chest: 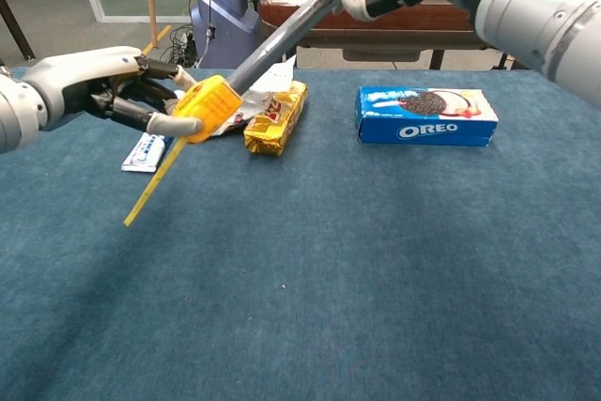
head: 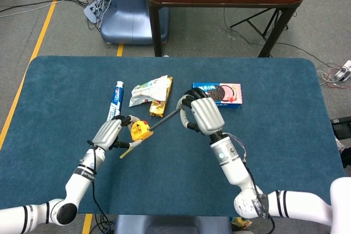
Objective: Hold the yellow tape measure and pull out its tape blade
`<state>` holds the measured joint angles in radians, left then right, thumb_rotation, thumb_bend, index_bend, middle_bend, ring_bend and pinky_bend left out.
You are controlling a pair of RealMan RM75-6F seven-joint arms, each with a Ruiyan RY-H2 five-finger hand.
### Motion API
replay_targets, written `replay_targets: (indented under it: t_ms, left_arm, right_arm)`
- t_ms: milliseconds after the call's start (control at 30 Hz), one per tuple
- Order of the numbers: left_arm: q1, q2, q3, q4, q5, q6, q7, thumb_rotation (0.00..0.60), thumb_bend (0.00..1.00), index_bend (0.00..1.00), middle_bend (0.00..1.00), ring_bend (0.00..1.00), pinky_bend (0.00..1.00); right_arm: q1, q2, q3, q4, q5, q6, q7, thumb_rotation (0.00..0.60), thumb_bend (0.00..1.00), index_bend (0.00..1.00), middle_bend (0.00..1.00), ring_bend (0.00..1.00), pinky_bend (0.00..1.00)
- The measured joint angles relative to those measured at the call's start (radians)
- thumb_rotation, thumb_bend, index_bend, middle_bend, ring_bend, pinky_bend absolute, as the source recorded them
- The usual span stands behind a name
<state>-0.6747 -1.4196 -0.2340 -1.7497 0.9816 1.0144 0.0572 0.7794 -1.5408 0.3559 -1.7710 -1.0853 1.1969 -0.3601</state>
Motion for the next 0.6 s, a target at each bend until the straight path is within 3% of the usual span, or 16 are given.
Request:
replay_targets:
  t_ms: [600]
  left_arm:
    - [0.047,0.048,0.049,0.081,0.093,-0.072,-0.136,0.539,0.28,0.5,0.53,0.34,0.12]
  right_arm:
    - [-0.116,0.287,0.056,-0.142,0.018,0.029,0.12,0.6,0.72,0.61,0.47,0.26,0.15]
